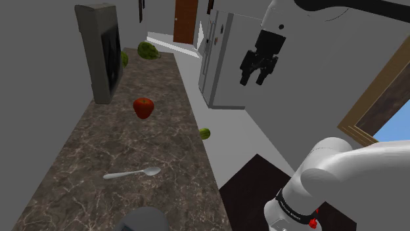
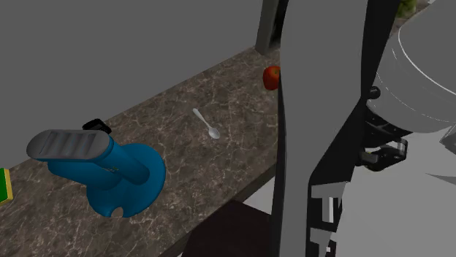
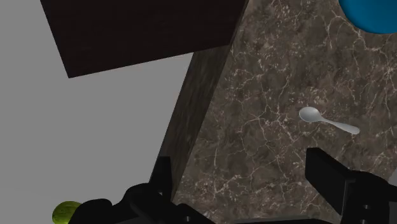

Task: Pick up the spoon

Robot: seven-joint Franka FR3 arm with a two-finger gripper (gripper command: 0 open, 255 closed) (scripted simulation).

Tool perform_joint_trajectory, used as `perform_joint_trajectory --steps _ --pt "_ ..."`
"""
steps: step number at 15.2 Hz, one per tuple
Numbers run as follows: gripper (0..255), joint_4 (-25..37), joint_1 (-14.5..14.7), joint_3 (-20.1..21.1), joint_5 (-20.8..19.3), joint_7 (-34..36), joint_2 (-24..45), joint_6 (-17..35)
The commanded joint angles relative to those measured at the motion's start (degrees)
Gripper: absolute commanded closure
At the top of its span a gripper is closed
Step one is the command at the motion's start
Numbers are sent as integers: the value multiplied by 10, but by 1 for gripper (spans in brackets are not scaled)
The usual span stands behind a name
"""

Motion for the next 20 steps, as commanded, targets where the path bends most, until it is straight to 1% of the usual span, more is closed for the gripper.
perform_joint_trajectory --steps 1,6,10,15,20 --pt "0 0 0 0 0 0 0 0" --pt "0 -44 29 16 17 -37 44 98" --pt "0 -66 52 30 32 -68 90 175" --pt "0 -78 81 49 49 -107 161 268" --pt "0 -74 109 70 63 -145 241 355"
